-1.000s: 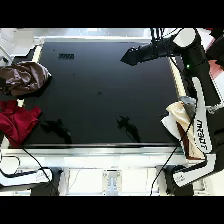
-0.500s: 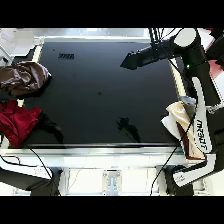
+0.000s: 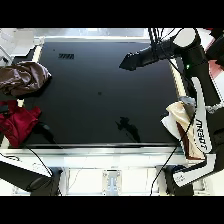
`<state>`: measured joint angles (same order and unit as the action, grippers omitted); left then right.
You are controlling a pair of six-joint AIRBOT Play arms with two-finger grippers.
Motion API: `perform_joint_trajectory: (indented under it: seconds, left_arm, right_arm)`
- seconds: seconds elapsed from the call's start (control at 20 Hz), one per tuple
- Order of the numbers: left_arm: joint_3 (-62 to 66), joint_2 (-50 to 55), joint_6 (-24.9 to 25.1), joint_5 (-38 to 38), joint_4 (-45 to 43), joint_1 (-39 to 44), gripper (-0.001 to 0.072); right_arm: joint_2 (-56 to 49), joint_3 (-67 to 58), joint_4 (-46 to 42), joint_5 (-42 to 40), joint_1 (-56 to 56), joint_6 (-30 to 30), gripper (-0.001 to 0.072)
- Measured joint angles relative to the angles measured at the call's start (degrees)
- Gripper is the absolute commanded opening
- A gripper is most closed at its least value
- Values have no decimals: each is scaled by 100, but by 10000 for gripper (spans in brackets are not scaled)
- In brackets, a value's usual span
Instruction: Fold the shirts.
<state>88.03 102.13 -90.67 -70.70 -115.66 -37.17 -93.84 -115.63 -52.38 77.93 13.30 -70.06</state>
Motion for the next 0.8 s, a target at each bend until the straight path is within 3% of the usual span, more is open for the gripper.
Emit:
perform_joint_trajectory:
  seconds: [0.05, 0.1, 0.15, 0.6, 0.8]
  left_arm:
    - [0, 74, -15, -4, 20, -50, 407]
    - [0, 146, -44, -9, 35, -87, 47]
    - [0, 197, -44, -15, 46, -107, 20]
    - [7, -216, -2, -452, 39, 352, 18]
    - [7, -1060, -203, -586, 1375, 973, 18]
  right_arm:
    - [0, 0, 0, -33, 0, 0, 562]
    - [0, 0, 4, -101, 0, 0, 562]
    - [0, 0, 2, -151, 0, 0, 561]
    - [37, -4, 11, -444, 0, 0, 552]
    - [214, -4, 0, -129, -2, -2, 553]
